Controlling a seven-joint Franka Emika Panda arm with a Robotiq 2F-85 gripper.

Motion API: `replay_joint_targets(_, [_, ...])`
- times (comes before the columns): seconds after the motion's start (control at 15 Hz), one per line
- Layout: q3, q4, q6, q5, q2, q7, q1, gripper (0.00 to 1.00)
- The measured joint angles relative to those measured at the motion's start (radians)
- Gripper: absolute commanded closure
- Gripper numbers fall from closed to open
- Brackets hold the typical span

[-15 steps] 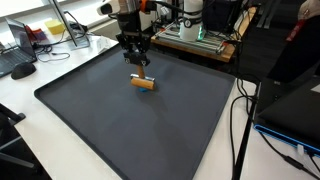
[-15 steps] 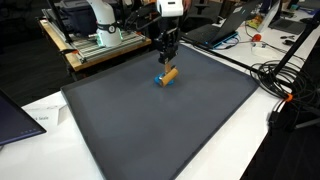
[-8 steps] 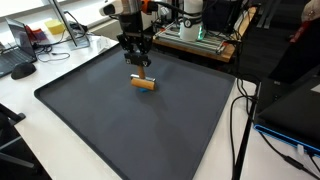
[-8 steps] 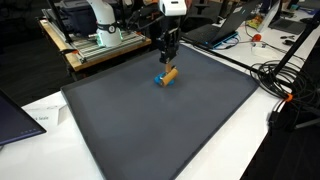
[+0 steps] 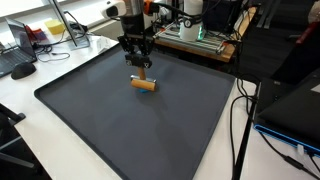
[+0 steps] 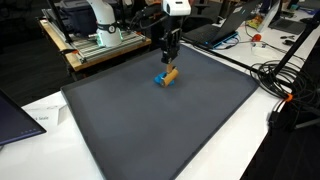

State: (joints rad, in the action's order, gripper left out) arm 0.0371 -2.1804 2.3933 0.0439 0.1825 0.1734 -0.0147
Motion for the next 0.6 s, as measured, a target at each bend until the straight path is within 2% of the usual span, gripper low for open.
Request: replay_joint_targets(0.6, [0.004,0.031,-0.013,0.002,0.026,0.000,-0.002,0.78])
